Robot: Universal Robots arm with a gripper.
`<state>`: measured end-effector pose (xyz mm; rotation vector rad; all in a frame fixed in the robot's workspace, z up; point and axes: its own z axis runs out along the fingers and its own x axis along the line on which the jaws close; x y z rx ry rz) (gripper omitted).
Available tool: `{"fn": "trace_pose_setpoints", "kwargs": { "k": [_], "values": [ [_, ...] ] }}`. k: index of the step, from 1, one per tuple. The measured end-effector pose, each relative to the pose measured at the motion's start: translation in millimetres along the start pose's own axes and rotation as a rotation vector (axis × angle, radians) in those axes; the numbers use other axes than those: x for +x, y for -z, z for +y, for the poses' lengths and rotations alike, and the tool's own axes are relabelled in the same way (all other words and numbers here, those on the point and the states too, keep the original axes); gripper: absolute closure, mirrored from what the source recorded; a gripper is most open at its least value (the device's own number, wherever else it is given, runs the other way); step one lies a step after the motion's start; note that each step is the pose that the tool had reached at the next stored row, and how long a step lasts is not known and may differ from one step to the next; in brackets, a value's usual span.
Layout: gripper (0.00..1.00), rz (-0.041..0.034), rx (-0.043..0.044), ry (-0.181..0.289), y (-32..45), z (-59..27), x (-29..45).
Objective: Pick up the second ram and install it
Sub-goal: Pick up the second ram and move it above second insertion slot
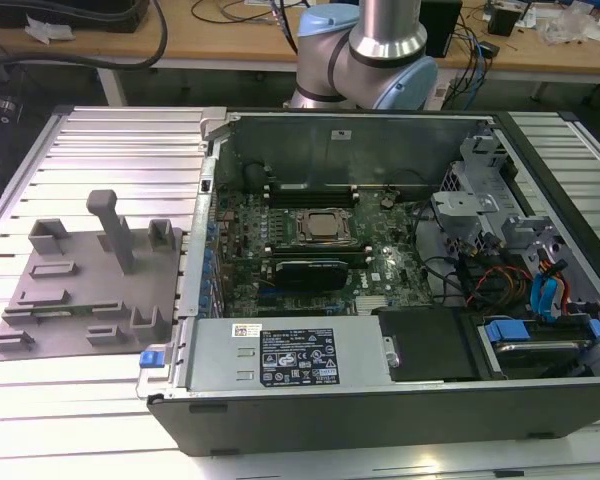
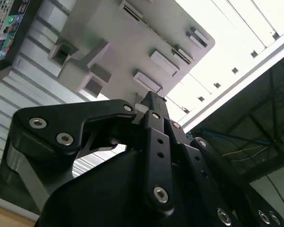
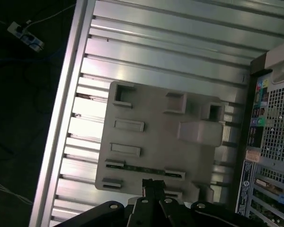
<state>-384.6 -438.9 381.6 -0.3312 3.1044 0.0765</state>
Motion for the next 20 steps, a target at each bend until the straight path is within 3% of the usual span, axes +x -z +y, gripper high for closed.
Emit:
{"fn": "trace_pose_setpoints", "kwargs": {
  "k": [20],
  "values": [
    [0.92, 0.0179, -0.0091, 0.381, 0.0, 0.0, 0.0]
  ]
}}
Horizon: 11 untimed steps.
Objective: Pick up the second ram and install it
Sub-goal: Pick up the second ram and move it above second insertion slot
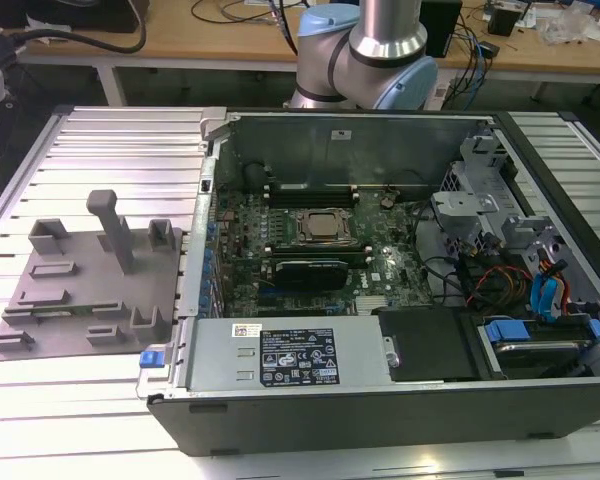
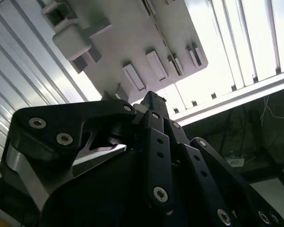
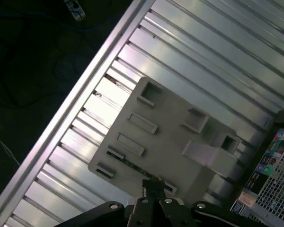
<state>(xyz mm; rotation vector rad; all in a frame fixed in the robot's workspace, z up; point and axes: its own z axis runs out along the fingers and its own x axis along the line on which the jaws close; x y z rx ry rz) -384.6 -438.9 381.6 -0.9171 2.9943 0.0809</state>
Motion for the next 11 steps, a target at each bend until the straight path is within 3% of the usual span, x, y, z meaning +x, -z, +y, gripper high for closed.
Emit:
{"fn": "trace_pose_setpoints", "kwargs": {
  "k": [2, 11],
  "values": [
    [0.92, 0.001, -0.0005, 0.024, 0.0, 0.0, 0.0],
    [0.92, 0.0099, -0.005, 0.211, 0.0, 0.0, 0.0]
  ]
}}
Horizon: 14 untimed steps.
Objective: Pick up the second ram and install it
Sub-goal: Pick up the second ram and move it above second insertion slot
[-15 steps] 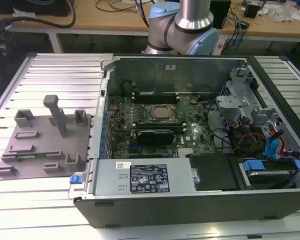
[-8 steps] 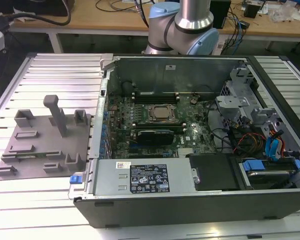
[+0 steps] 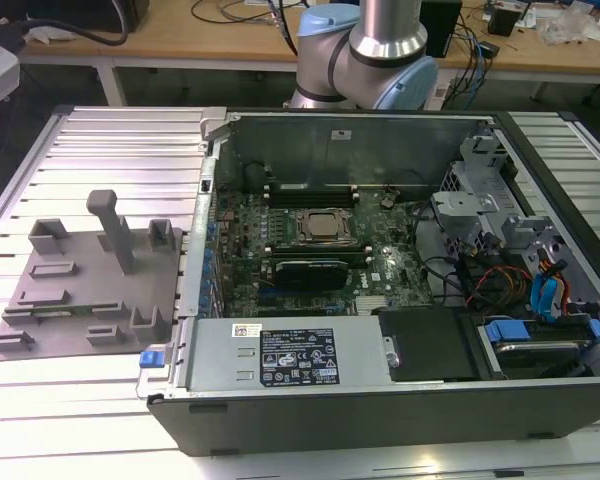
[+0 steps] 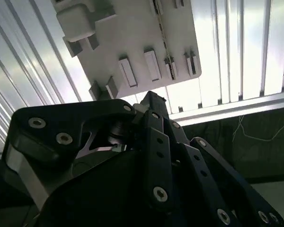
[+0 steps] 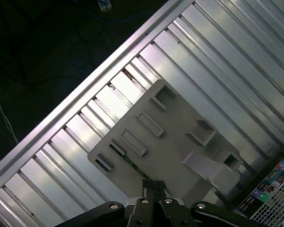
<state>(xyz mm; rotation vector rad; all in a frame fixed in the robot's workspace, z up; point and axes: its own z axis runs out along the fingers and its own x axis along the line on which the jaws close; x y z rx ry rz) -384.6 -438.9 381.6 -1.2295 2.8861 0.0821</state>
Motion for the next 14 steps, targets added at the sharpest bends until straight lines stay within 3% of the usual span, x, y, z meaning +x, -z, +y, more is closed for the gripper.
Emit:
{"fn": "trace_pose_setpoints", "kwargs": {
  "k": [6, 14],
  "values": [
    [0.92, 0.0033, -0.0017, 0.072, 0.0, 0.0, 0.0],
    [0.92, 0.01, -0.0051, 0.216, 0.0, 0.0, 0.0]
  ]
}}
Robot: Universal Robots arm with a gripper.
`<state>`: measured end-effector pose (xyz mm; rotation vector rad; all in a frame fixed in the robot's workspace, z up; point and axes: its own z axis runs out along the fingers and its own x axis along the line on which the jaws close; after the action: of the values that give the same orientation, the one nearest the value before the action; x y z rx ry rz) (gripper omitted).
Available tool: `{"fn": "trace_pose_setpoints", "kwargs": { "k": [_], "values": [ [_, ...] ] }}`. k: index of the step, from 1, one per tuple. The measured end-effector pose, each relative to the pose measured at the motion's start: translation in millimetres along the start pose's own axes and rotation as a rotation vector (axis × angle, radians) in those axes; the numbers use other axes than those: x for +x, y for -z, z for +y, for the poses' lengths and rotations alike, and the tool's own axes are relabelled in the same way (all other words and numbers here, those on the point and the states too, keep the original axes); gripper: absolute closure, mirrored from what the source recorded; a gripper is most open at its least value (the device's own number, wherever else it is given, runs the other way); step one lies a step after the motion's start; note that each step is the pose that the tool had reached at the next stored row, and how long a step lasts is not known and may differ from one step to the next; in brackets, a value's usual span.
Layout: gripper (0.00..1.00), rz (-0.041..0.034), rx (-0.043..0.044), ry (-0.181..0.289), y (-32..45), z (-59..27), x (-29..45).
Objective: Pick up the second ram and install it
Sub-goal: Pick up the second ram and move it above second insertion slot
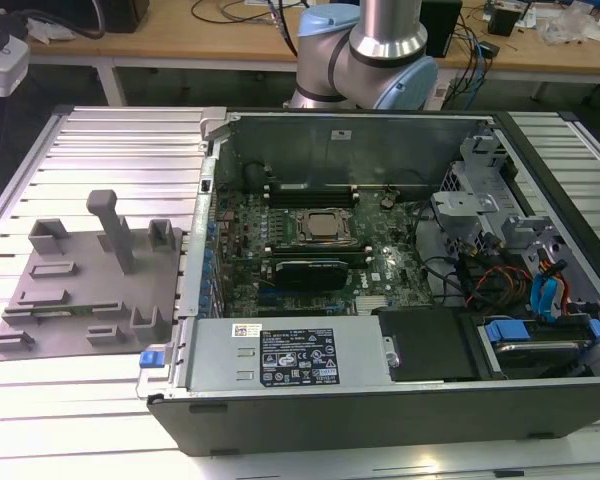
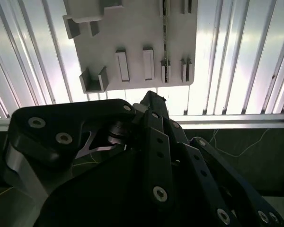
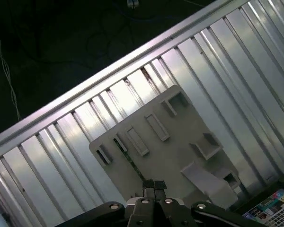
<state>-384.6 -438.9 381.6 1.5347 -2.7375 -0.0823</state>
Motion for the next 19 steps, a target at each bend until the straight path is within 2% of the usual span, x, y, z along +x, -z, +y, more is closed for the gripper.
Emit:
{"fn": "trace_pose_setpoints", "kwargs": {
  "k": [4, 16, 19],
  "values": [
    [0.92, 0.0037, -0.0019, 0.078, 0.0, 0.0, 0.0],
    [0.92, 0.0111, -0.0056, 0.236, 0.0, 0.0, 0.0],
    [0.92, 0.0143, -0.0073, 0.306, 0.0, 0.0, 0.0]
  ]
}}
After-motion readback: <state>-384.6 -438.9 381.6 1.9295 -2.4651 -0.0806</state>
